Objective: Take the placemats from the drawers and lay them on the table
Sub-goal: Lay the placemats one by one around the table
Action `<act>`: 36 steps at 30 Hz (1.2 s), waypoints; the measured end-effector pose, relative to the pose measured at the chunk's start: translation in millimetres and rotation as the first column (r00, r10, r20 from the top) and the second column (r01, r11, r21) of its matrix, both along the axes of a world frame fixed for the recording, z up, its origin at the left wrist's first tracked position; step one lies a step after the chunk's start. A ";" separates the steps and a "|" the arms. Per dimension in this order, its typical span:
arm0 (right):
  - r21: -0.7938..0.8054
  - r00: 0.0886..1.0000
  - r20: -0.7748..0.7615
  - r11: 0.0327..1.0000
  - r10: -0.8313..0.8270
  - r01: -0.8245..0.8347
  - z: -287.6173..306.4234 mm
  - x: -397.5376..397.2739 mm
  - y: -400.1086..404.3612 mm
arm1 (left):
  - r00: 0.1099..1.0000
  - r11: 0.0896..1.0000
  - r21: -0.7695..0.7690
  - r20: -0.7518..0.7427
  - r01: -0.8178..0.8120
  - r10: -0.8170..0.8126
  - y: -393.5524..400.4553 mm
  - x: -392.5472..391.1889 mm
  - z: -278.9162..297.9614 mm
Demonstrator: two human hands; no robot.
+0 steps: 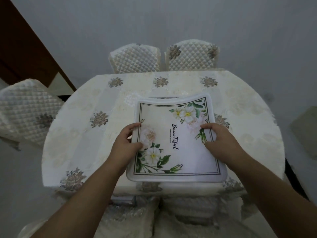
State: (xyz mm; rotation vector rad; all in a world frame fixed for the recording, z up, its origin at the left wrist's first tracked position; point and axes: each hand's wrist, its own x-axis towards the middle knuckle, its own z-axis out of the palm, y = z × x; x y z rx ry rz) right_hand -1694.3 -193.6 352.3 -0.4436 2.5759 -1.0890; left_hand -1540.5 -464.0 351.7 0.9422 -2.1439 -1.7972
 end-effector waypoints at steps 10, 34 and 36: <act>-0.107 0.991 0.012 0.985 -0.132 0.132 -83.4 -92.8 -63.1 | 0.998 0.998 0.015 -0.018 -0.054 0.054 -48.8 -102.3 -79.6; 0.060 0.959 -0.098 0.963 0.266 -0.261 -251.0 -165.7 -48.8 | 0.917 0.678 -0.625 0.184 0.386 -0.353 -97.2 -137.2 -245.4; 0.055 0.963 -0.112 0.969 0.244 -0.239 -251.3 -167.6 -51.3 | 0.938 0.712 -0.618 0.145 0.334 -0.314 -96.5 -141.4 -245.6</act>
